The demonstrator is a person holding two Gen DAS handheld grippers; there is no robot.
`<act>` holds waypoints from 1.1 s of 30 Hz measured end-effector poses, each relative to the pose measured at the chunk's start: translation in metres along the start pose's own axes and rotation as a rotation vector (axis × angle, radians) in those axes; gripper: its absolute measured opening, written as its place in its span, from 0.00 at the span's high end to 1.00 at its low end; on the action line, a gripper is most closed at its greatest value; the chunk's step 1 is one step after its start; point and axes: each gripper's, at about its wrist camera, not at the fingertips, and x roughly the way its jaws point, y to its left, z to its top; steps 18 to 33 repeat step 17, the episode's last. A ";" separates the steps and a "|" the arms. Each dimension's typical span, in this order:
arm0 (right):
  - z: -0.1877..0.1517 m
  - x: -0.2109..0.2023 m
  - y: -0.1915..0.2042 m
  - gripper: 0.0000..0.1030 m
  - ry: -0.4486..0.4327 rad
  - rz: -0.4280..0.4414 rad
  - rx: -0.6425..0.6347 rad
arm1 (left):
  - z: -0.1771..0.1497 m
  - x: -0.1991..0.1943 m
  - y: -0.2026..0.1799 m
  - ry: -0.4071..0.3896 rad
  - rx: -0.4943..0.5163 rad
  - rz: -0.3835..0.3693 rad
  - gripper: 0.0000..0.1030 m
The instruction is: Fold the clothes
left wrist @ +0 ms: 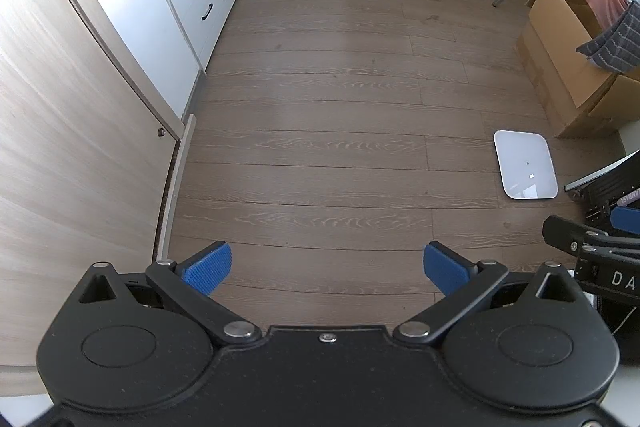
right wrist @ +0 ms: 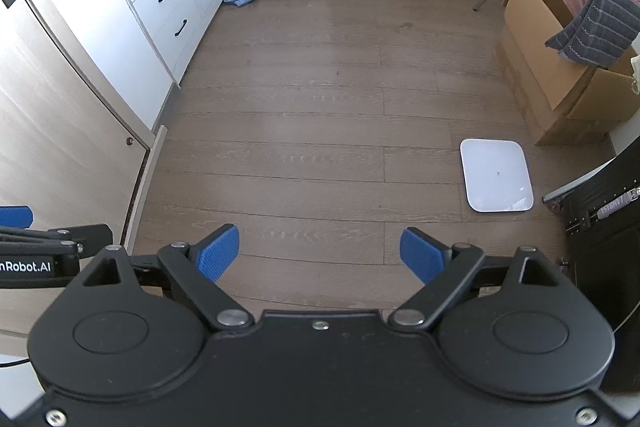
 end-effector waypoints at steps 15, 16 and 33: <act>0.004 -0.002 0.000 0.11 -0.009 -0.001 -0.019 | 0.007 0.004 0.016 0.007 -0.018 -0.011 0.00; 0.004 -0.002 0.000 0.11 -0.009 -0.002 -0.019 | 0.007 0.004 0.016 0.007 -0.018 -0.011 0.00; 0.005 -0.002 0.000 0.11 -0.009 -0.003 -0.019 | 0.008 0.004 0.016 0.006 -0.019 -0.013 0.00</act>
